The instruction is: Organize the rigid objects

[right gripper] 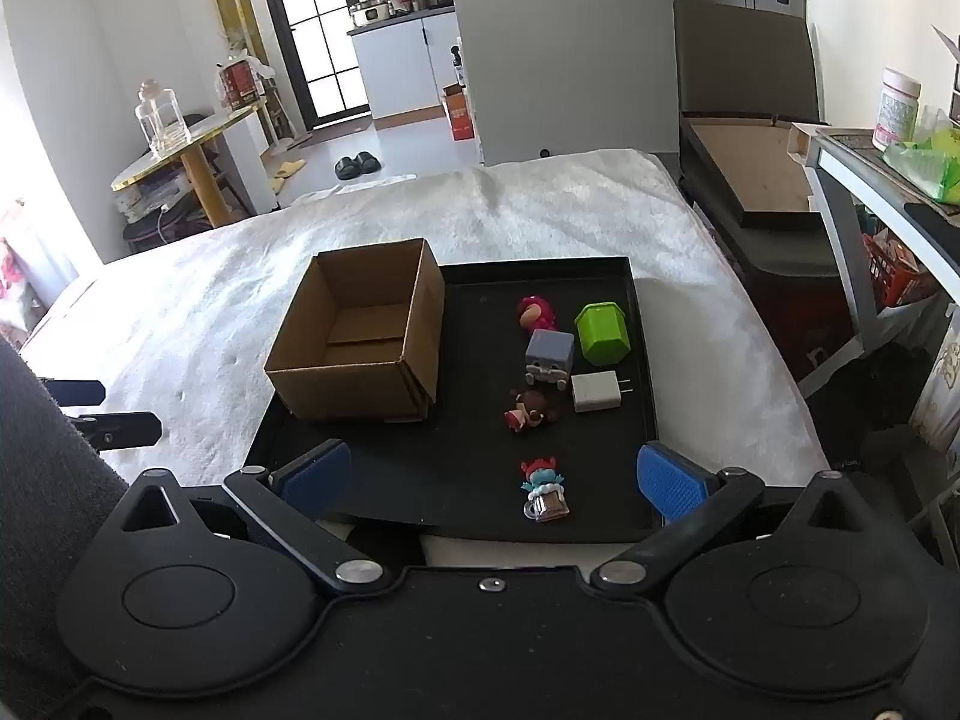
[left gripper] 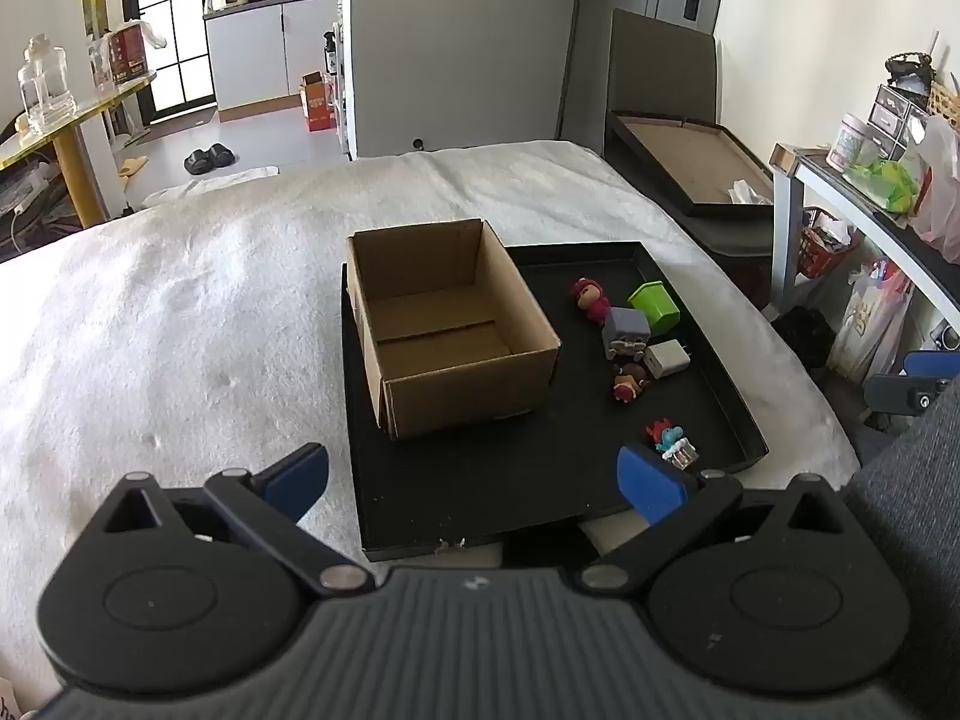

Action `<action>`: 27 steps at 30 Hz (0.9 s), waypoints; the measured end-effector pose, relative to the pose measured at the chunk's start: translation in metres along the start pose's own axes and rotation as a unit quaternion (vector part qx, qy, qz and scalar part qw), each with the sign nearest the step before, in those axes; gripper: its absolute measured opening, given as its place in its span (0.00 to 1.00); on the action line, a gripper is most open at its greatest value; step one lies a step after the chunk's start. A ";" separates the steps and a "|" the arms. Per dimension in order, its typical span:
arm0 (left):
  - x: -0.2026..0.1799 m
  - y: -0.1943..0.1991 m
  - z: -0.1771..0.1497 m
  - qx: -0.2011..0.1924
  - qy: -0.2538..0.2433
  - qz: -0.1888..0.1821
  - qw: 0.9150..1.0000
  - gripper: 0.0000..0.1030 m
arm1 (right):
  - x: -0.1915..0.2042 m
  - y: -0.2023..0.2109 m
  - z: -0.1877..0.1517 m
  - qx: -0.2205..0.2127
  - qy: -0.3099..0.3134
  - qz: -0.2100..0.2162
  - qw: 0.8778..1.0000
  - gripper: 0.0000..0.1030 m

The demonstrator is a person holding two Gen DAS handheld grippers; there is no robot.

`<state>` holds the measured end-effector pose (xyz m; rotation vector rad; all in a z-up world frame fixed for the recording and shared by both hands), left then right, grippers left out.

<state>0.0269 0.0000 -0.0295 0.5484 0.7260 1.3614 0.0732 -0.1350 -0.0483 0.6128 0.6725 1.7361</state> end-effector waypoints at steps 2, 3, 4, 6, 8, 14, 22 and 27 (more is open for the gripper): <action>0.000 0.000 0.000 -0.001 0.000 0.000 1.000 0.99 | 0.000 0.000 0.000 -0.003 0.002 -0.002 1.000 1.00; 0.000 0.000 0.000 0.000 0.000 0.001 1.000 0.99 | 0.000 0.000 0.000 -0.002 0.001 -0.002 1.000 1.00; 0.000 0.000 0.000 0.000 0.000 0.001 1.000 0.99 | 0.001 0.000 0.000 -0.005 0.003 -0.003 1.000 1.00; -0.001 -0.001 0.001 0.001 0.000 0.001 1.000 0.99 | 0.001 0.000 0.000 -0.005 0.003 -0.003 1.000 1.00; 0.000 0.000 0.000 -0.001 0.001 -0.001 1.000 0.99 | 0.001 0.000 0.000 -0.004 0.003 -0.003 1.000 1.00; 0.000 0.000 0.001 -0.001 0.001 -0.003 1.000 0.99 | 0.002 0.000 0.000 -0.004 0.002 -0.002 1.000 1.00; -0.003 0.005 0.009 -0.002 -0.001 -0.002 1.000 0.99 | 0.002 0.000 0.000 -0.003 0.002 -0.002 1.000 1.00; -0.001 0.003 0.003 -0.005 0.001 -0.003 1.000 0.99 | 0.001 -0.001 0.000 -0.003 0.002 -0.002 1.000 1.00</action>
Point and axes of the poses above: each gripper's, at about its wrist camera, not at the fingertips, and y roughly against the way its jaws point, x to its left, z to its top, the point moved 4 cm from there along -y, roughly the way its jaws point, and after that the axes turned 8 degrees about -z, right-handed, at the moved point
